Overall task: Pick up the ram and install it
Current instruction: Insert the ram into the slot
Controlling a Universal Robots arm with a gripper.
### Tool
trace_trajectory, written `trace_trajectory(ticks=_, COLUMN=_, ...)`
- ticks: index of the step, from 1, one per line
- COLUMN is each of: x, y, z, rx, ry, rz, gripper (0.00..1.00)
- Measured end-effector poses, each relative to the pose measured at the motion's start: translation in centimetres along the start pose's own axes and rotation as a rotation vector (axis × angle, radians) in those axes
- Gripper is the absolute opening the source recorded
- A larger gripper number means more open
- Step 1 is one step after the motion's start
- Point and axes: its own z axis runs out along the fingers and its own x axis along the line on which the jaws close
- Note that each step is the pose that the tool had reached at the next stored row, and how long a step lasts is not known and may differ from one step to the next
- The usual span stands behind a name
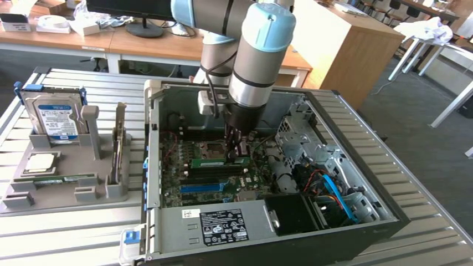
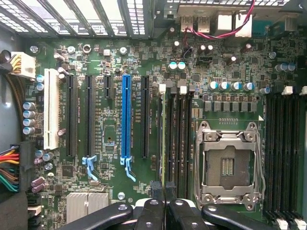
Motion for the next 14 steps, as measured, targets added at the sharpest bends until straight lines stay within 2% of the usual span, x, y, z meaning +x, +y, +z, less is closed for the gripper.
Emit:
trace_trajectory(ticks=3, x=0.01, y=0.02, z=0.03, rx=0.0003, ry=0.0, rz=0.0, gripper=0.12)
trace_trajectory(ticks=10, x=0.01, y=0.05, z=0.52, rx=0.0087, ry=0.0, rz=0.0, gripper=0.12)
trace_trajectory(ticks=14, x=0.02, y=0.07, z=0.68, rx=0.0101, ry=0.0003, rz=0.0, gripper=0.12)
